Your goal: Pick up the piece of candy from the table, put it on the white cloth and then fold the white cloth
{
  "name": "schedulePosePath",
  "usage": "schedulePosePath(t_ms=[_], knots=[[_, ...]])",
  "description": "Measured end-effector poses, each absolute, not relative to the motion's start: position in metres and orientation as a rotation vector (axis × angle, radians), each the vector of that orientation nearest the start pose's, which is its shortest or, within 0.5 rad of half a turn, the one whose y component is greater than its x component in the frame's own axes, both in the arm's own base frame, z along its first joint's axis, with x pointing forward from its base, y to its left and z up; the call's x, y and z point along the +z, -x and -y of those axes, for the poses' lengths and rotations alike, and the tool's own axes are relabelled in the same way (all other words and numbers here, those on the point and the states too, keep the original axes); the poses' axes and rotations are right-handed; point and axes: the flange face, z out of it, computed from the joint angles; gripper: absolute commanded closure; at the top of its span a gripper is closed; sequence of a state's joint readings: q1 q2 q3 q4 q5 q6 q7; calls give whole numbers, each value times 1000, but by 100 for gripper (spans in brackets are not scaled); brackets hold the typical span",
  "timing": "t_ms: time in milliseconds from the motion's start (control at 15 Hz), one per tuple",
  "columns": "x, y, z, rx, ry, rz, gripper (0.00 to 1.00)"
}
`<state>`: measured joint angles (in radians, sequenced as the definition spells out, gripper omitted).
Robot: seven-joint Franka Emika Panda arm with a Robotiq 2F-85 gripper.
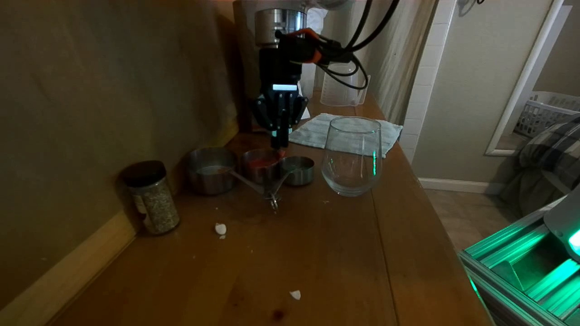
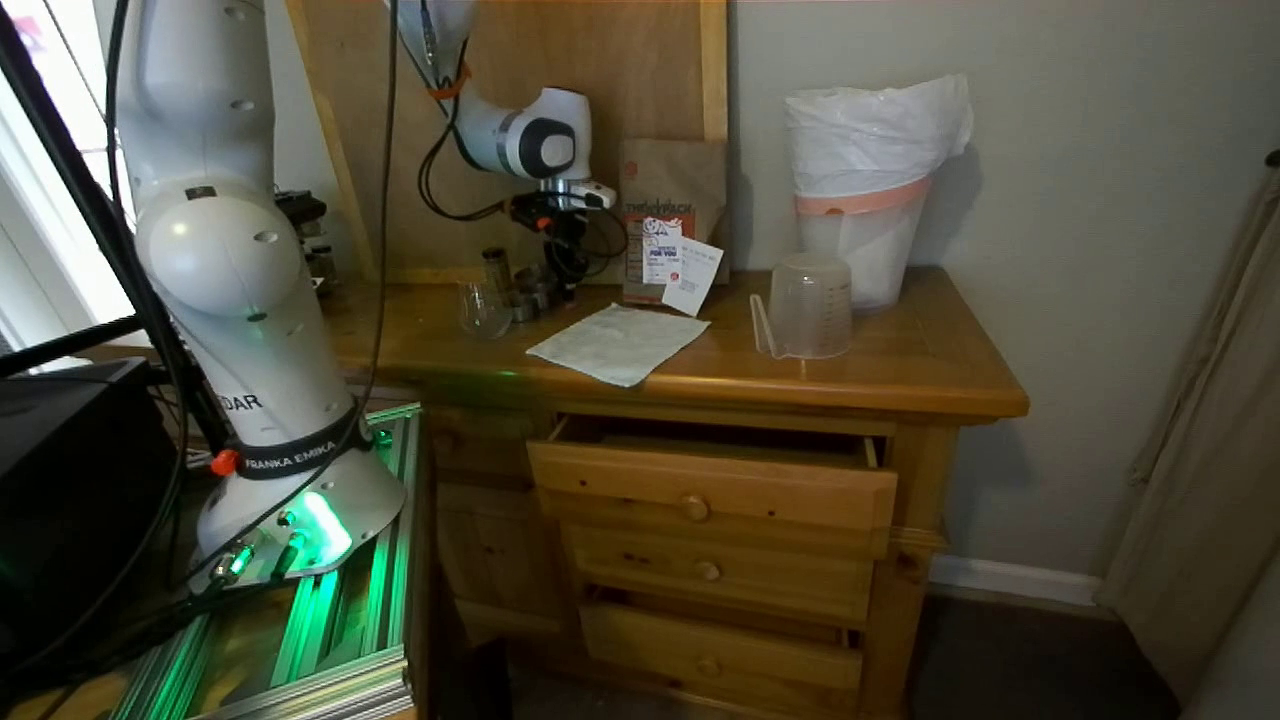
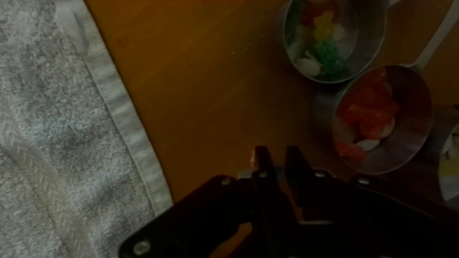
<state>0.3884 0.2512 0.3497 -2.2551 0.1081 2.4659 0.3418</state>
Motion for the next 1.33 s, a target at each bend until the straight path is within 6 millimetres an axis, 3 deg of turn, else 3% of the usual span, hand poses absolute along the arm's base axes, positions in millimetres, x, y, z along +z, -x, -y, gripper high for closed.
schedulePosePath(t_ms=[267, 333, 467, 533, 667, 933, 1000, 1133, 1200, 1333], knots=[[255, -402, -363, 154, 2987, 432, 54], [256, -403, -363, 151, 2987, 427, 79], [257, -406, -362, 144, 2987, 418, 87], [258, -407, -362, 142, 2988, 415, 57], [258, -408, -361, 141, 2989, 409, 51], [254, -409, -360, 152, 2991, 403, 26], [252, -408, -360, 158, 2992, 403, 24], [248, -407, -360, 169, 2993, 403, 34], [247, -407, -360, 173, 2993, 404, 49], [245, -407, -361, 179, 2994, 405, 54]])
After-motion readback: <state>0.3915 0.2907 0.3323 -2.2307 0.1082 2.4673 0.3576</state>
